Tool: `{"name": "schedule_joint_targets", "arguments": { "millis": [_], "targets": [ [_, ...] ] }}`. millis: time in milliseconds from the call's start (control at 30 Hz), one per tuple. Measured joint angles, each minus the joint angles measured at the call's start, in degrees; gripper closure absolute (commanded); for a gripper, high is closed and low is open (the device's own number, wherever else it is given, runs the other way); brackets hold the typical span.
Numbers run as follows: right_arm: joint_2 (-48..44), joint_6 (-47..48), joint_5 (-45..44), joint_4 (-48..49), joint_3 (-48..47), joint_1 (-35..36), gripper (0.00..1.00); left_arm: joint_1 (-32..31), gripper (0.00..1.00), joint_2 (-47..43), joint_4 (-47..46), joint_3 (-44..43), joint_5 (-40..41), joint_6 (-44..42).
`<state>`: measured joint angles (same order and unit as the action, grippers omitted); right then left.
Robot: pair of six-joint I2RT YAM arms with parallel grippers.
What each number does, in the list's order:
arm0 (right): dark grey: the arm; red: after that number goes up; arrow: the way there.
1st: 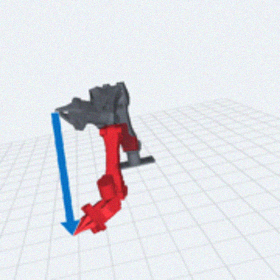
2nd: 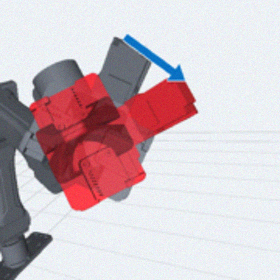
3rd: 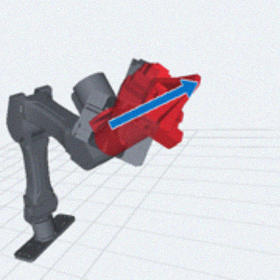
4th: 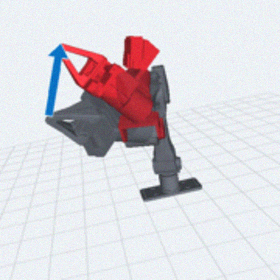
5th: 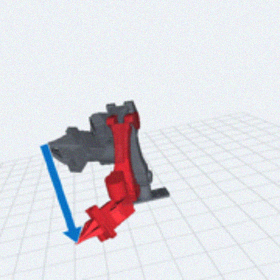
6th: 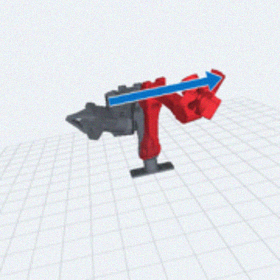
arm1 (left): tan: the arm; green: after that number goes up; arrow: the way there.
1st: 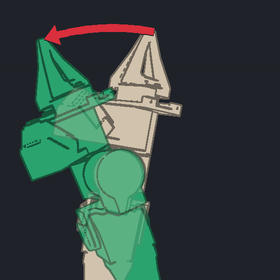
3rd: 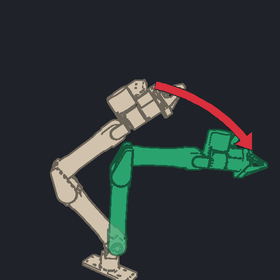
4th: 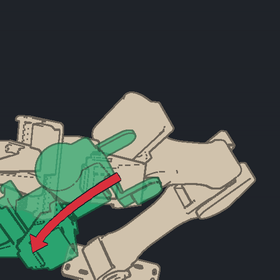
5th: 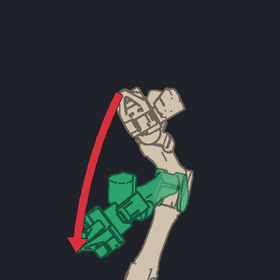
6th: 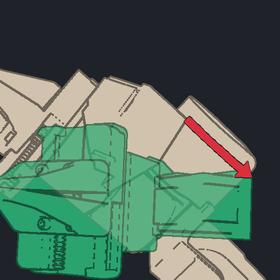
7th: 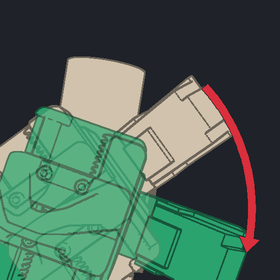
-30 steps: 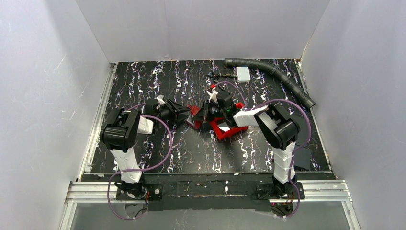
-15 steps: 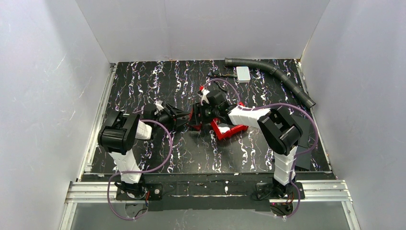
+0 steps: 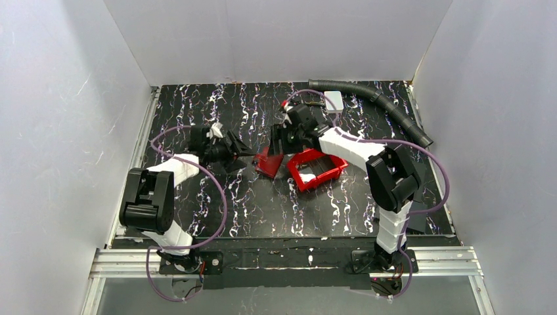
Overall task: Put the credit cards into the card holder
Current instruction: Close the credit card at the center of the board.
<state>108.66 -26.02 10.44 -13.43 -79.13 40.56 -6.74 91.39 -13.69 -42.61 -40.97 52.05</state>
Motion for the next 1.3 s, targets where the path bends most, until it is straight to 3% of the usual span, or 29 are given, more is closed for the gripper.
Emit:
{"name": "schedule_joint_targets", "arguments": {
  "millis": [167,333,567,833,1133,1300],
  "targets": [
    [1.57,-0.76,-0.13,-4.70,-7.87,-4.98,0.26,-5.60,0.36,1.42,13.66,-10.01,4.61,-10.05],
    [8.20,0.79,1.53,-9.29,-19.63,-7.37,0.27,-9.60,0.46,9.07,26.40,-21.38,10.64,-17.99],
    [14.73,2.97,7.34,-13.57,-21.31,-8.31,0.33,-11.91,0.53,15.69,38.01,-25.70,18.34,-24.63],
    [16.35,4.04,11.13,-15.28,-20.59,-9.25,0.34,-12.28,0.65,17.90,42.73,-28.26,21.62,-25.97],
    [17.84,2.51,14.78,-14.49,-17.42,-9.44,0.33,-12.07,0.69,17.84,41.97,-27.47,22.01,-24.17],
    [17.79,-1.81,19.69,-8.87,-14.23,-9.49,0.37,-11.85,0.69,17.53,41.16,-26.75,21.88,-23.50]
  ]
}}
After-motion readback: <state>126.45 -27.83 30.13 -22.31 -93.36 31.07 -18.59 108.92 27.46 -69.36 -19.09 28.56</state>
